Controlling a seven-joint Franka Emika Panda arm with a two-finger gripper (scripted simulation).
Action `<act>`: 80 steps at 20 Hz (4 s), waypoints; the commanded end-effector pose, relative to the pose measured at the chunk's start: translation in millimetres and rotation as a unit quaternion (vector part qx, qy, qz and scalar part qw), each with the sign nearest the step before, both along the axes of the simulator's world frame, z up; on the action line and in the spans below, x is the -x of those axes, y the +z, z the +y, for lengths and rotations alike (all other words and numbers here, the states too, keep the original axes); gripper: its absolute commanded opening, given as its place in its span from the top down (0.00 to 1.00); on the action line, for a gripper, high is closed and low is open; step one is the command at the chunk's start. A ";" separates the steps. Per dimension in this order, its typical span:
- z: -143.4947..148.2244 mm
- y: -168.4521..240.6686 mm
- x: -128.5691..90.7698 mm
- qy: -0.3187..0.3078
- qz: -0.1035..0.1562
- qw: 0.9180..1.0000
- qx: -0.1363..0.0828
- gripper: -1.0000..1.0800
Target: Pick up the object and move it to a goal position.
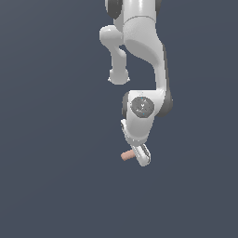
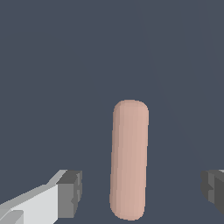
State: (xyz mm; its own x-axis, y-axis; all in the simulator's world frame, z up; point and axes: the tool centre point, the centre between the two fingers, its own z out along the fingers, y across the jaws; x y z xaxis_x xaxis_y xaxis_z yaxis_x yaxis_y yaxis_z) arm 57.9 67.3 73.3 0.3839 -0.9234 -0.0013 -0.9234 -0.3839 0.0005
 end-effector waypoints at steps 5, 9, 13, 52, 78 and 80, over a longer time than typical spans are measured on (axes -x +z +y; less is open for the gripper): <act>1.6 -3.6 -1.5 -0.020 0.000 1.000 0.001 0.04; 1.6 -4.9 -1.2 -0.018 0.000 1.000 0.000 0.04; 1.4 -16.7 -1.0 -0.019 0.000 1.000 0.000 0.04; -32.3 -0.8 19.7 -0.021 0.000 1.000 0.000 1.00; -193.8 252.1 115.4 -0.022 0.000 1.000 -0.002 1.00; -206.8 272.8 122.7 -0.022 0.000 1.000 -0.002 1.00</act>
